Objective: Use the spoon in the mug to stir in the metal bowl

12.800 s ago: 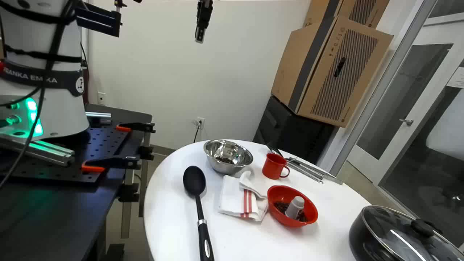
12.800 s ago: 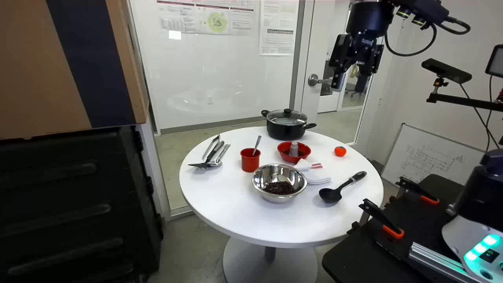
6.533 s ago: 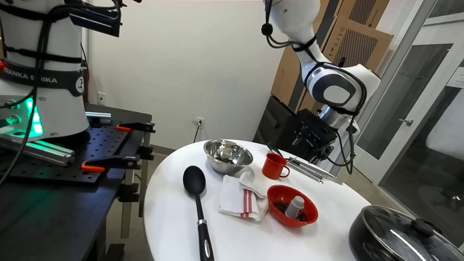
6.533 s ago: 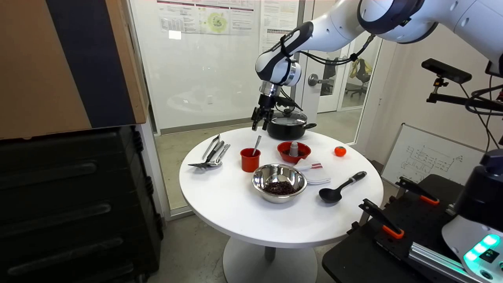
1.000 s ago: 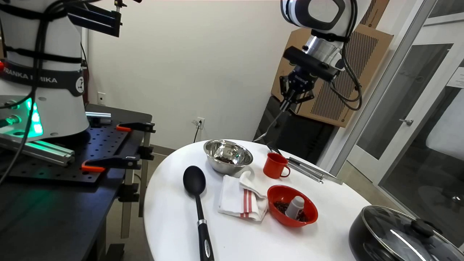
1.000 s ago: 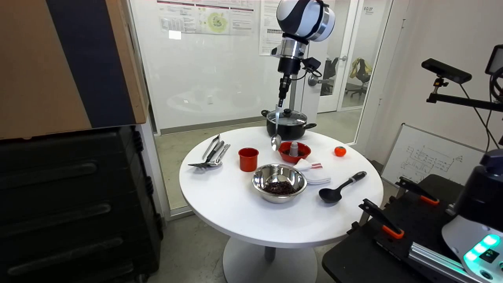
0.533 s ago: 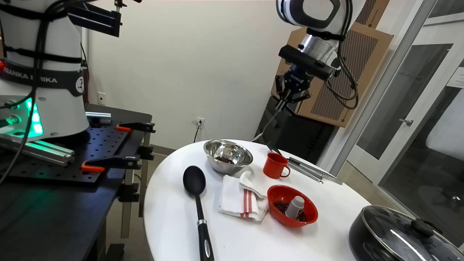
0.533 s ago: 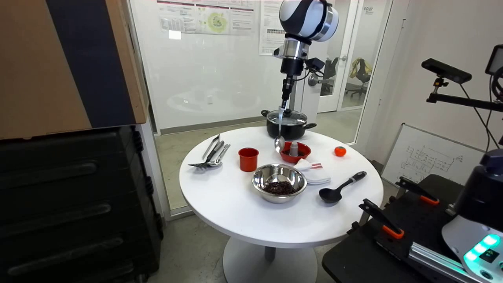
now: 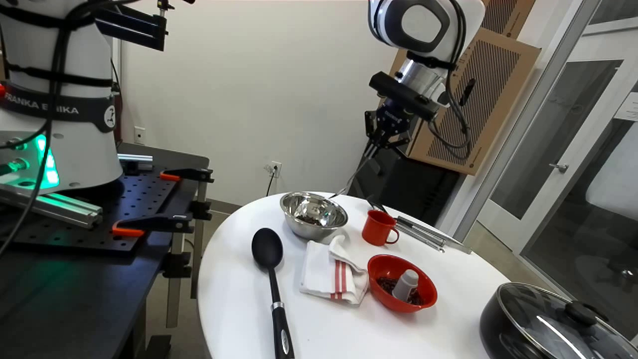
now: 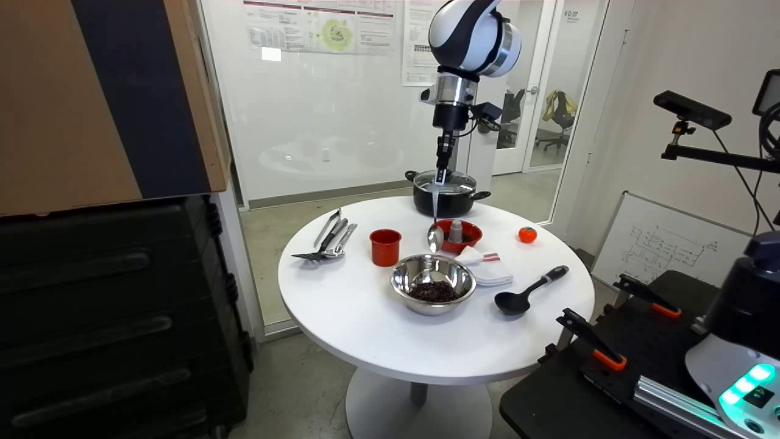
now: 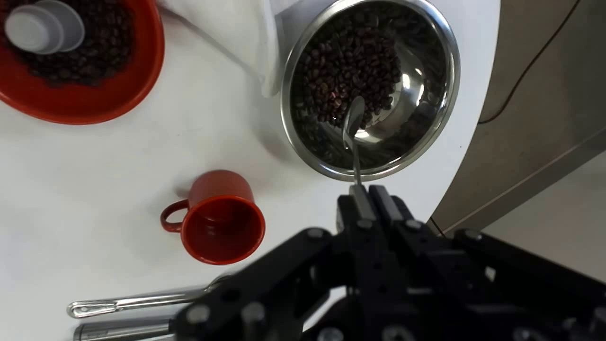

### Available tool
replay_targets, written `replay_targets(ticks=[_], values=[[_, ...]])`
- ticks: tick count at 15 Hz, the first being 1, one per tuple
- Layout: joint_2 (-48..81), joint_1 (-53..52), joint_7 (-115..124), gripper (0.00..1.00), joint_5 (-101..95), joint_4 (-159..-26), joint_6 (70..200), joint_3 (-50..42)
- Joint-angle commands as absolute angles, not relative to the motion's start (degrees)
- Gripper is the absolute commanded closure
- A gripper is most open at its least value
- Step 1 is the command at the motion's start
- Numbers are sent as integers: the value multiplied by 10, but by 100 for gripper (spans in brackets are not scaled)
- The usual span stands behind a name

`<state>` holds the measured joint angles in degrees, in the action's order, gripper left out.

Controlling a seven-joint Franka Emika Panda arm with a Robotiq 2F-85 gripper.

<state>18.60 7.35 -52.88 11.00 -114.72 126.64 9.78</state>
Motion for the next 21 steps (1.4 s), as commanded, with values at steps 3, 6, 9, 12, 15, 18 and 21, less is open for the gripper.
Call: replay_targets(ticks=[3, 6, 9, 12, 15, 18, 21], values=[[189, 60, -553, 99, 127, -1197, 1289, 92], [198, 59, -555, 99, 124, -1221, 1296, 92], [208, 59, -556, 99, 124, -1238, 1307, 93], [219, 62, -557, 99, 130, -1248, 1328, 97], [224, 66, -555, 99, 144, -1251, 1350, 103], [226, 65, -555, 99, 150, -1253, 1368, 107], [230, 64, -550, 99, 149, -1253, 1395, 107]])
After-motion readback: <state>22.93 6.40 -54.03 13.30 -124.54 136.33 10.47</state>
